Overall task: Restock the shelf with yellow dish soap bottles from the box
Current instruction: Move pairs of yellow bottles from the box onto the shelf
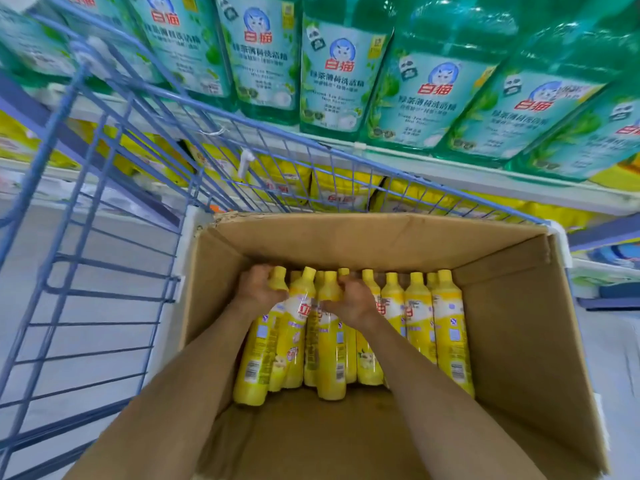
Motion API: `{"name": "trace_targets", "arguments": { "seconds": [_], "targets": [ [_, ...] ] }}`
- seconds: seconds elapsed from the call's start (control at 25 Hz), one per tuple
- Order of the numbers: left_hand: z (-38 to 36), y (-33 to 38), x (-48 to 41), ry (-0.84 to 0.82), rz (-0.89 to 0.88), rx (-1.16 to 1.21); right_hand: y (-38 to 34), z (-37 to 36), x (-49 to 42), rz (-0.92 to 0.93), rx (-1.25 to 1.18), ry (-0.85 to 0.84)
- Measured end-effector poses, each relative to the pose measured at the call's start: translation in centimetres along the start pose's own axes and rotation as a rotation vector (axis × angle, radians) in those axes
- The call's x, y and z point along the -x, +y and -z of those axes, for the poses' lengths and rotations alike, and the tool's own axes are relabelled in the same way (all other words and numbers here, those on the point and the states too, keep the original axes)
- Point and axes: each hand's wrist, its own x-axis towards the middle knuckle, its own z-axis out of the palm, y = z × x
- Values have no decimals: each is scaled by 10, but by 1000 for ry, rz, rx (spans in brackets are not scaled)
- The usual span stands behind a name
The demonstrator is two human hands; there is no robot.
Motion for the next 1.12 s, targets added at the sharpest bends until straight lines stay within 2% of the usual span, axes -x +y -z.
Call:
{"name": "trace_targets", "arguments": {
  "seconds": [0.12,0.24,0.4,0.48,0.6,0.76,0.92,1.12],
  "targets": [
    [-7,-6,-2,-33,47,111,2,1,1,-37,-138,-50],
    [-10,-7,10,-16,16,149,5,9,13,-35,-313,-66],
    [10,23,46,-7,-105,162,-8,45,54,82,-370,-83],
    [32,54,73,-23,-199,254,-22,76,80,142,-385,-70],
    [76,111,120,-67,-336,427,-49,144,127,241,-412,19],
    [148,203,179,-93,-545,426,-96,263,210,343,-454,125],
    [211,299,244,-15,-783,385,-130,369,286,525,-436,234],
    [255,393,299,119,-982,451,-151,469,347,703,-481,436]
  ]
}}
